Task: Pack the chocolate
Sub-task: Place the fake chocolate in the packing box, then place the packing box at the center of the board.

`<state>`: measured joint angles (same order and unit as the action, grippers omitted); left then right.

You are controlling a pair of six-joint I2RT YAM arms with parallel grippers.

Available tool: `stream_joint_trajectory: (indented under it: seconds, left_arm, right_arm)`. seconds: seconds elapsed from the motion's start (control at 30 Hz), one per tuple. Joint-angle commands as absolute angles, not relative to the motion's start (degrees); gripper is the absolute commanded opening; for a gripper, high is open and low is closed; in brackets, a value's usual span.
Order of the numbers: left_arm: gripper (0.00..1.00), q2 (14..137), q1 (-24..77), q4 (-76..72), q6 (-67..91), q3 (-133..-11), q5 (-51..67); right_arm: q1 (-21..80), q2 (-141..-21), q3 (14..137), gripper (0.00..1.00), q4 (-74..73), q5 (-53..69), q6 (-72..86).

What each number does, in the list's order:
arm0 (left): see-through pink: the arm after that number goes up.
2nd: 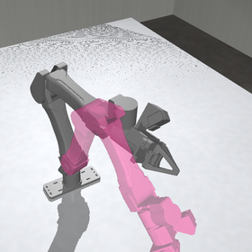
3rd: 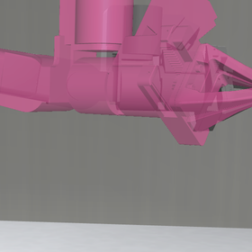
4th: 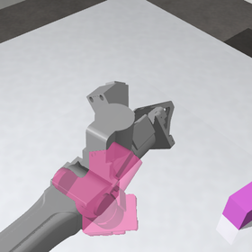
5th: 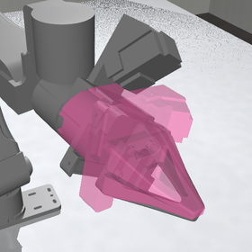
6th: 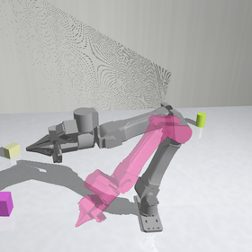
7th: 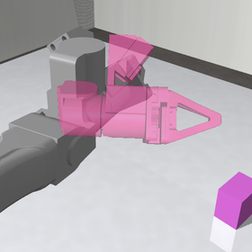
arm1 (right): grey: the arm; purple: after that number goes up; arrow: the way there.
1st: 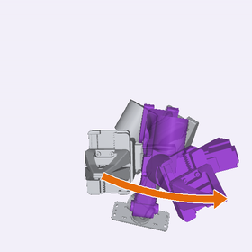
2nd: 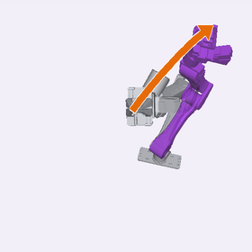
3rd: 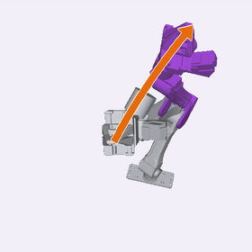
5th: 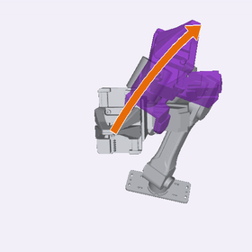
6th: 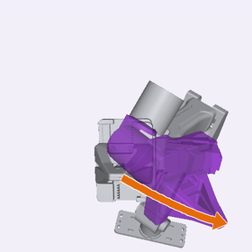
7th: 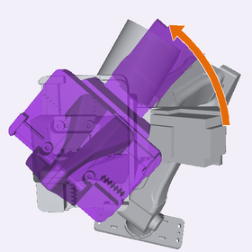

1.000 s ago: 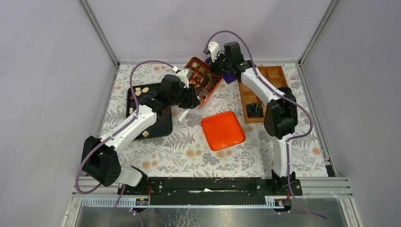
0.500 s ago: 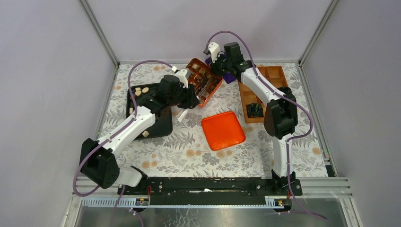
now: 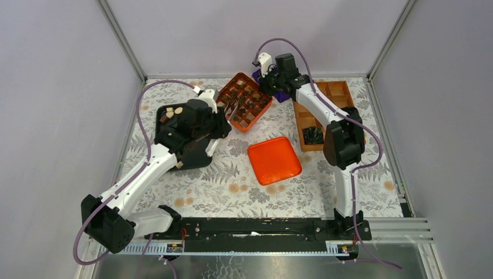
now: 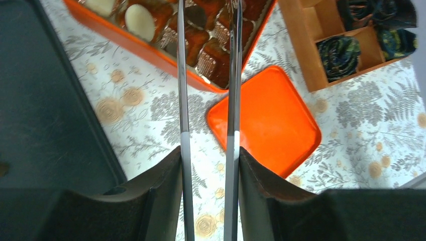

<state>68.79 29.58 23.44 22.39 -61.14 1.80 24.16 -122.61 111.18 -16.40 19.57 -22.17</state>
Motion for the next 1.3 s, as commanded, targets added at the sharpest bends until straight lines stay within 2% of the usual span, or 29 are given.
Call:
stream_joint_trajectory:
  seconds: [0.0,0.53,0.83,1.0,1.13,1.27]
  left_arm:
    - [0.46,66.44,28.93,28.93,22.48,-62.1,-4.92]
    - [0.46,64.24,15.19,40.87,22.65,-63.21,-6.57]
    - [0.46,67.38,3.86,44.82,23.1,-63.83,-1.54]
    - [0.46,71.79,-3.4,46.19,20.05,-66.74,4.62]
    - [0.46,76.31,-7.09,48.07,17.28,-70.12,8.34]
    - [0.45,79.14,-8.67,51.35,16.36,-72.18,9.16]
  right_arm:
    - [22.83,-125.2,112.56,0.0,-11.09,22.86,-15.07]
    - [20.24,-134.74,113.11,0.02,-9.44,19.61,-7.02]
    - [19.33,-131.12,109.26,0.41,-10.47,23.43,-6.65]
    - [17.59,-126.95,107.28,0.59,-11.87,27.46,-7.04]
    - [16.05,-124.08,106.61,0.67,-14.94,32.34,-8.29]
    - [15.39,-120.66,103.85,0.7,-18.43,38.67,-11.14]
